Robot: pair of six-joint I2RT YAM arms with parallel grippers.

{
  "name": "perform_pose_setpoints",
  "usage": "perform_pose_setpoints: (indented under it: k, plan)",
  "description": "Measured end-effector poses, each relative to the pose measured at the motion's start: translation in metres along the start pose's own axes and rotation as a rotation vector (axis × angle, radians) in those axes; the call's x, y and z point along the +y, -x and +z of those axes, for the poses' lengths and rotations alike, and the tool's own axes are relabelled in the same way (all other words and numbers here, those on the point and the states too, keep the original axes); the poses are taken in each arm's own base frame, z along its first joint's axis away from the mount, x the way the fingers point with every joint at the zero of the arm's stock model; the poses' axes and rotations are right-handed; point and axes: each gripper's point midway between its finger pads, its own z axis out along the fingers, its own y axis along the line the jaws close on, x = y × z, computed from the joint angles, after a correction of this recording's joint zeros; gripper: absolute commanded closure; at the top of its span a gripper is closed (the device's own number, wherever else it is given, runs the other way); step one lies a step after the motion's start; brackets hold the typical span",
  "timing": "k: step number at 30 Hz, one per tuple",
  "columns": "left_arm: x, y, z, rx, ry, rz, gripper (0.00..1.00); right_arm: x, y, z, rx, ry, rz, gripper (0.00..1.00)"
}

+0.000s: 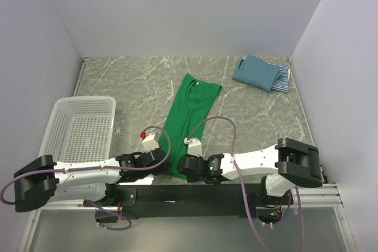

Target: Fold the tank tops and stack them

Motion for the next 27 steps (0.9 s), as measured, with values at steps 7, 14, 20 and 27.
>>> perform_pose_setpoints:
  k: [7, 14, 20, 27]
  plan:
    - [-0.002, -0.005, -0.001, 0.03, -0.013, 0.006, 0.96, 0.003, -0.011, -0.006, 0.005, 0.016, 0.012, 1.0]
    - [-0.001, -0.012, -0.001, 0.057, -0.022, 0.014, 0.87, 0.007, -0.02, -0.01, 0.011, 0.024, 0.026, 0.93]
    - [-0.001, -0.01, -0.008, 0.07, -0.019, 0.032, 0.72, 0.007, -0.02, -0.014, 0.009, 0.017, 0.029, 0.45]
    - [-0.03, 0.019, -0.04, 0.021, -0.08, 0.044, 0.59, -0.016, 0.039, -0.033, -0.085, -0.019, 0.082, 0.41]
